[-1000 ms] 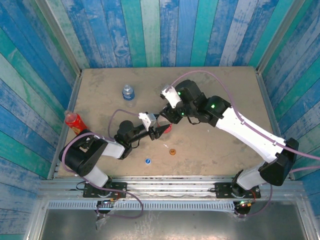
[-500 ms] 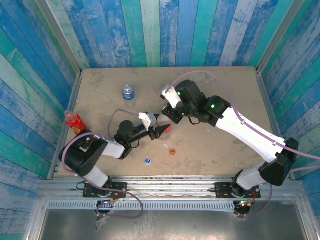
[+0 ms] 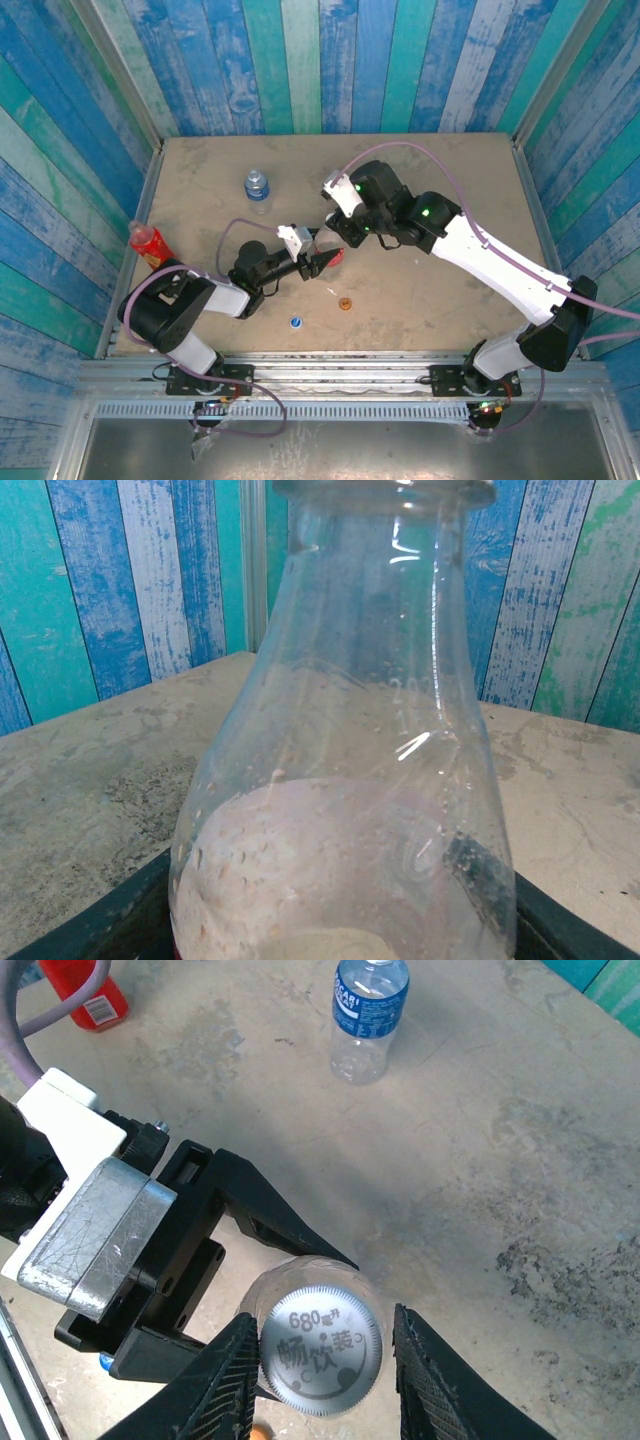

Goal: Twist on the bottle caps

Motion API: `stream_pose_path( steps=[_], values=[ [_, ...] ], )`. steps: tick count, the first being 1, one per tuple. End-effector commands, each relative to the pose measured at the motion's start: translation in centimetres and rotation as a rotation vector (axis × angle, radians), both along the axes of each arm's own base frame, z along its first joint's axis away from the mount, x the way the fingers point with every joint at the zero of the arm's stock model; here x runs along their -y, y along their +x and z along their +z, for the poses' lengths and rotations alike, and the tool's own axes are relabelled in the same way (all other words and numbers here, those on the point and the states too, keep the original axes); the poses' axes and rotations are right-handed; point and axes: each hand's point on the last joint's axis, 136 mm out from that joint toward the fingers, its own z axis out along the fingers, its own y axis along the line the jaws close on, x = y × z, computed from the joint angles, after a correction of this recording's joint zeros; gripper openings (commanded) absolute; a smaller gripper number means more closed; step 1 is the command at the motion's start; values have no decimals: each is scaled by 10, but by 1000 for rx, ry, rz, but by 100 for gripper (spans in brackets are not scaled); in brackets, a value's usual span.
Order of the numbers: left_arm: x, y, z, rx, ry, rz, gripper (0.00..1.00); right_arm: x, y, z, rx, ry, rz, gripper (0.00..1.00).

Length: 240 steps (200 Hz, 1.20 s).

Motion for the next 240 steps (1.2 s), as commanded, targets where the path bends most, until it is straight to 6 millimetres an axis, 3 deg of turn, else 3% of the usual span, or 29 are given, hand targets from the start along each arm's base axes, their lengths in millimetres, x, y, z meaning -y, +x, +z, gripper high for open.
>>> stream_pose_path(
  steps=[1,59,109,240],
  values=[
    [1,-3,-24,-67,55,-12,64,2,0,-11,-17,-39,-2,38],
    [1,-3,-24,-65,53,-13,64,5,3,-9,-20,-27,-44,30],
    [1,-3,-24,-66,54,-15,64,2,3,7,-29,54,-54,27],
    [2,-3,-23,-61,50,-20,64,4,6,-4,-201,97,-88,24]
  ],
)
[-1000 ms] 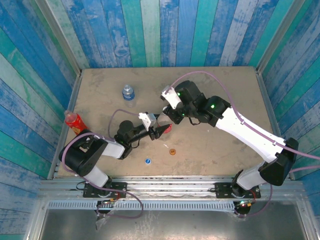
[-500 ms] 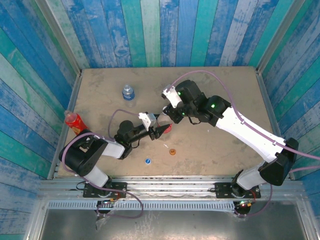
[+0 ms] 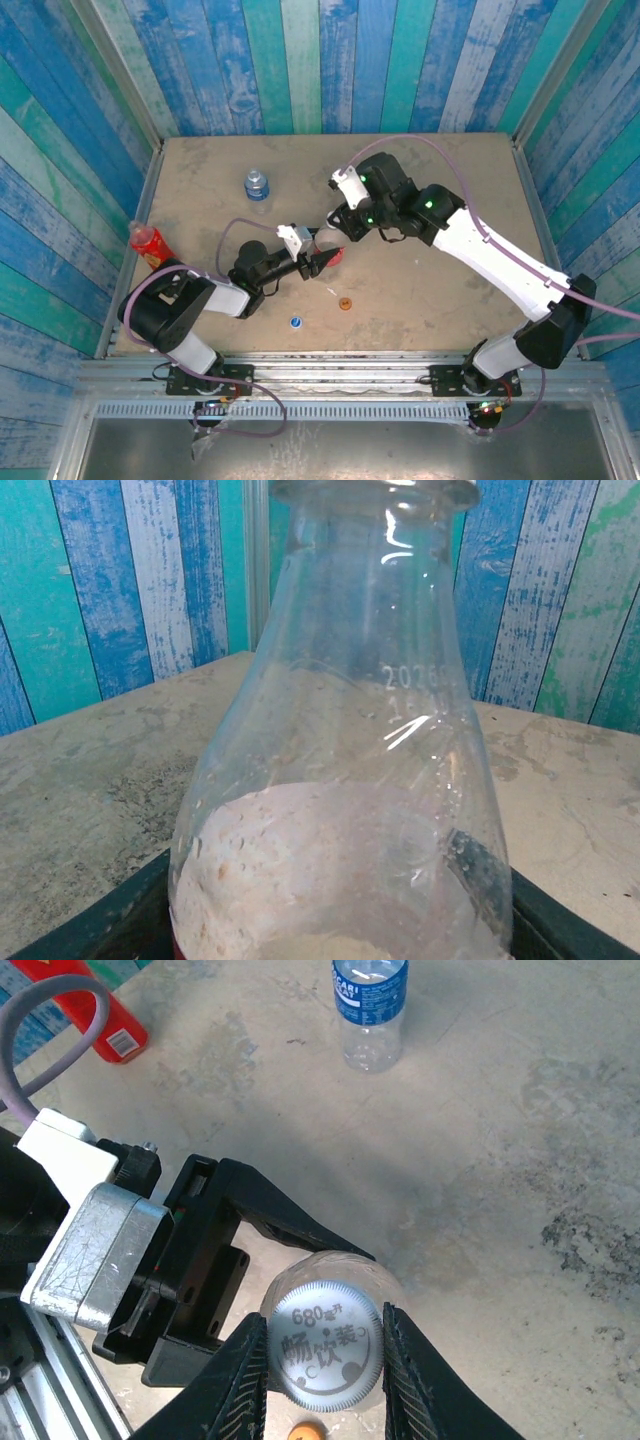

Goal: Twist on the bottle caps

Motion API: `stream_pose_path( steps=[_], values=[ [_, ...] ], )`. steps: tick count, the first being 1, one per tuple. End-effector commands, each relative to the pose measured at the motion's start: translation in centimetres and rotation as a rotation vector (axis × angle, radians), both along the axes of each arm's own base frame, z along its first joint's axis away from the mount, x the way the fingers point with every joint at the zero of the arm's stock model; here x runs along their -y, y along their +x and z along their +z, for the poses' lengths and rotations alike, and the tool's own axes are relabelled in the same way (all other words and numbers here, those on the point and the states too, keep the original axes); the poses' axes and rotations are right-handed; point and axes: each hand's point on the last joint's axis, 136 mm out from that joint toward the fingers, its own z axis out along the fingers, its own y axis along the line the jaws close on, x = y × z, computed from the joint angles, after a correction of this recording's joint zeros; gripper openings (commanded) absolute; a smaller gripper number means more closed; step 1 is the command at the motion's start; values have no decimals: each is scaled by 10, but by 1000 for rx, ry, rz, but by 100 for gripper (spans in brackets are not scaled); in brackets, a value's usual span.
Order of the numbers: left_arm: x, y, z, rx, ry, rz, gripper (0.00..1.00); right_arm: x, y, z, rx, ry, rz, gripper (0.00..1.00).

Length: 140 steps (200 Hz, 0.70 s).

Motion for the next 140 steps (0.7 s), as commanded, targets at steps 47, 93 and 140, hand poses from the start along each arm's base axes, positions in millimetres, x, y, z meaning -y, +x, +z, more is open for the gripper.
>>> stream_pose_path(
  steps=[47,93,140],
  values=[
    [3,-5,-25,-63,50,-34,63,-4,-15,-5,57,-86,184,26],
    [4,-11,-20,-55,30,-61,62,-1,-21,-8,132,-163,336,25],
    [5,-10,-21,-58,34,-66,62,-9,-32,5,100,-77,408,26]
  ],
)
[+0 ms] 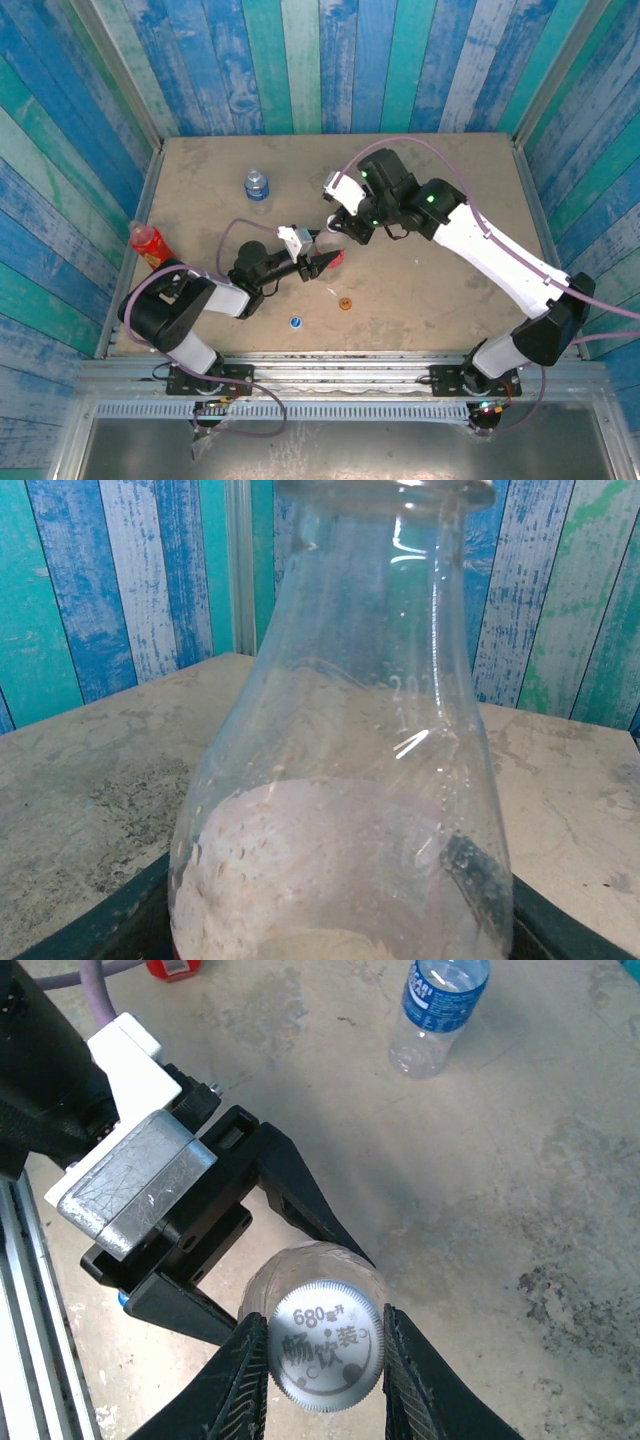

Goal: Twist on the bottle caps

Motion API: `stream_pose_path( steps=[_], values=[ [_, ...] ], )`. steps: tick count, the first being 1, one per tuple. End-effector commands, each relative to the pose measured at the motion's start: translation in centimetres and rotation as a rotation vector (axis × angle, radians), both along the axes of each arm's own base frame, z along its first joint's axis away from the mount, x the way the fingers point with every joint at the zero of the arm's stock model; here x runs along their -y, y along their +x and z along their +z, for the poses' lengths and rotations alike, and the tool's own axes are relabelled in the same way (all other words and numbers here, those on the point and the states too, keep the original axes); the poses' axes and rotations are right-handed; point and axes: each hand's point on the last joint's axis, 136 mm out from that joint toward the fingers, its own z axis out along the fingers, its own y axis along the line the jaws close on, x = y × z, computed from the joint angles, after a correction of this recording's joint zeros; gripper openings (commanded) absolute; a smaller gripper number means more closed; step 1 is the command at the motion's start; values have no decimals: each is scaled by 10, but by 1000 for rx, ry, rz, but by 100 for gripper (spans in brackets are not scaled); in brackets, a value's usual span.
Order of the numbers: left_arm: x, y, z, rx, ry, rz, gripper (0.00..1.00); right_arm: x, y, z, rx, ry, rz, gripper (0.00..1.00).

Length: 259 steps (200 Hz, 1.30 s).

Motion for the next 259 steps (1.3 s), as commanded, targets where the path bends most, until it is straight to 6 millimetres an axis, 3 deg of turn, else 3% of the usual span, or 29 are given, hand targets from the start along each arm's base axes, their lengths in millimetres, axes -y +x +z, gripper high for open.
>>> stream_pose_path(
  steps=[1,60,164,222,259],
  values=[
    [3,-4,-21,-63,37,-28,62,-7,-18,4,-43,26,107,26],
    [3,-3,-24,-67,36,-21,61,-6,-2,19,-108,102,-95,25],
    [1,-4,-20,-67,19,-16,58,0,0,3,-205,100,-201,25],
    [-5,11,-17,-63,-1,75,57,12,10,-22,-197,36,-455,18],
    [-1,8,-15,-65,-11,39,58,12,13,-18,-193,56,-496,21]
  ],
)
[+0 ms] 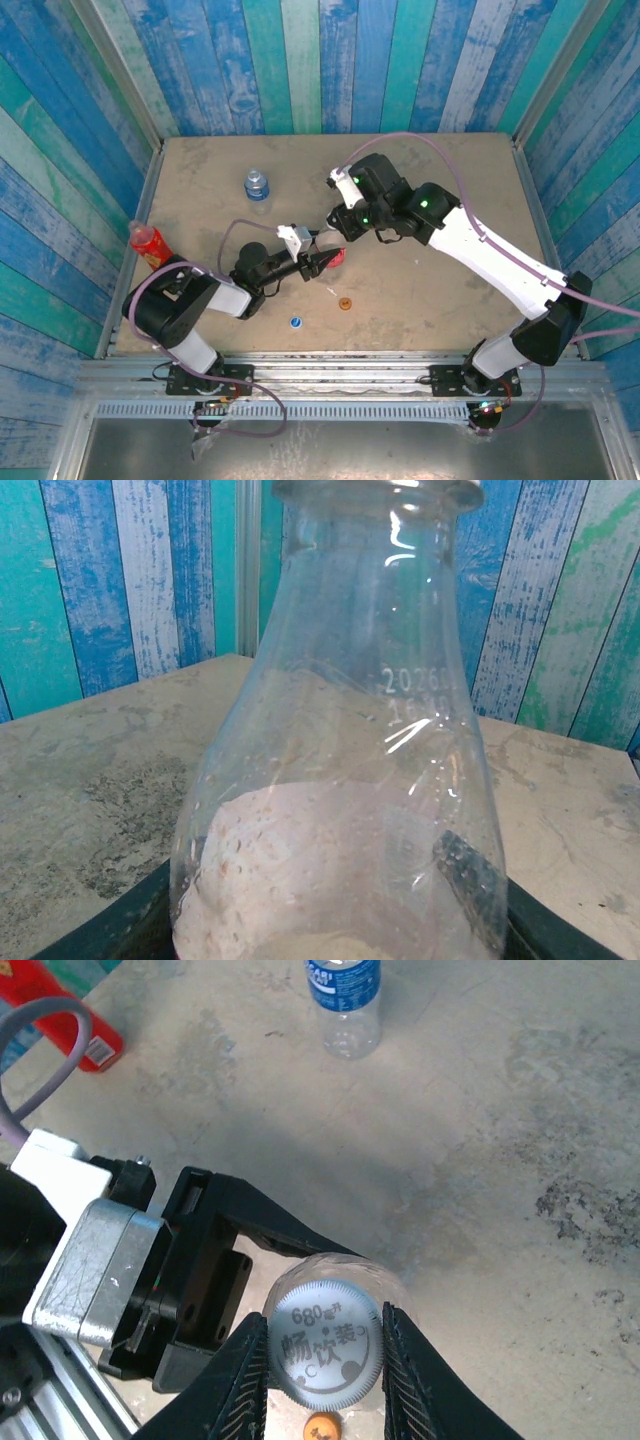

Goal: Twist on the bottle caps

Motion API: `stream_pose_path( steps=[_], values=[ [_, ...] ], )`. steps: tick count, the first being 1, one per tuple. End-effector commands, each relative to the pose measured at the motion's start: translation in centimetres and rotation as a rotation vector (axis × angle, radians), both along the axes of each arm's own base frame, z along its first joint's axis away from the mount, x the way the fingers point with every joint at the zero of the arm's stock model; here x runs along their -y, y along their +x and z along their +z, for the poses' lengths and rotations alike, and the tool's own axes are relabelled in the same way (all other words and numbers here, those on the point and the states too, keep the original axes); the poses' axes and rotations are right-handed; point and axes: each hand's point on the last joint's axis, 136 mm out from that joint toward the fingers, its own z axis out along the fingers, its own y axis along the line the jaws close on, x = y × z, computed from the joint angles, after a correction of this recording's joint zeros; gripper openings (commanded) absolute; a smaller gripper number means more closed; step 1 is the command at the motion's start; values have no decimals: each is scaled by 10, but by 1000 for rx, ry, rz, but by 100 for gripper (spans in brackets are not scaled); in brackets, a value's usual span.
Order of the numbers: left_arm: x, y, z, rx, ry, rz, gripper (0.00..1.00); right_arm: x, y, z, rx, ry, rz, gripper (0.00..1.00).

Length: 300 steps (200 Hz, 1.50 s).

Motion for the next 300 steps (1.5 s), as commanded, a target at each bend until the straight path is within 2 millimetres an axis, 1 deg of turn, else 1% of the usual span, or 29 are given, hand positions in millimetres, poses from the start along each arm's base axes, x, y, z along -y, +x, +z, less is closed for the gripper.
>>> stream_pose_path(
  steps=[1,15,43,67,93,133,140,154,161,168,181,193,210,232,250,273,300],
  values=[
    [0,3,-15,-29,26,10,58,10,1,-16,-45,-42,-86,22],
    [1,1,-15,-28,27,-3,57,6,0,-8,-37,-21,-63,27],
    [4,-2,-14,-33,20,-28,57,-1,-2,17,21,41,-8,38],
    [6,-2,-16,-41,22,-40,57,0,2,33,101,83,-3,47],
    [6,-2,-17,-48,27,-46,57,5,5,39,129,96,-12,53],
    [9,-6,-15,-52,25,-75,57,3,-1,43,135,52,66,64],
    [9,-8,-16,-53,26,-85,58,1,-4,41,135,35,102,65],
    [10,-10,-15,-51,28,-101,58,-2,-16,39,153,-11,235,68],
    [10,-11,-15,-51,29,-104,58,0,-18,35,171,-39,273,69],
    [10,-11,-15,-52,31,-105,58,4,-16,33,188,-62,275,67],
    [9,-10,-16,-53,39,-101,58,11,-8,33,185,-78,241,60],
    [8,-10,-17,-52,45,-92,58,13,-4,32,168,-85,210,60],
    [7,-9,-18,-50,52,-81,58,16,5,29,127,-104,127,60],
    [7,-8,-20,-51,61,-77,58,17,10,28,102,-147,46,60],
    [6,-6,-22,-51,69,-65,58,22,15,27,74,-152,-90,59],
    [6,-6,-23,-48,72,-62,58,29,14,23,33,-206,-205,60],
    [7,-6,-21,-41,68,-71,58,29,5,19,-8,-249,-246,62]
  ],
)
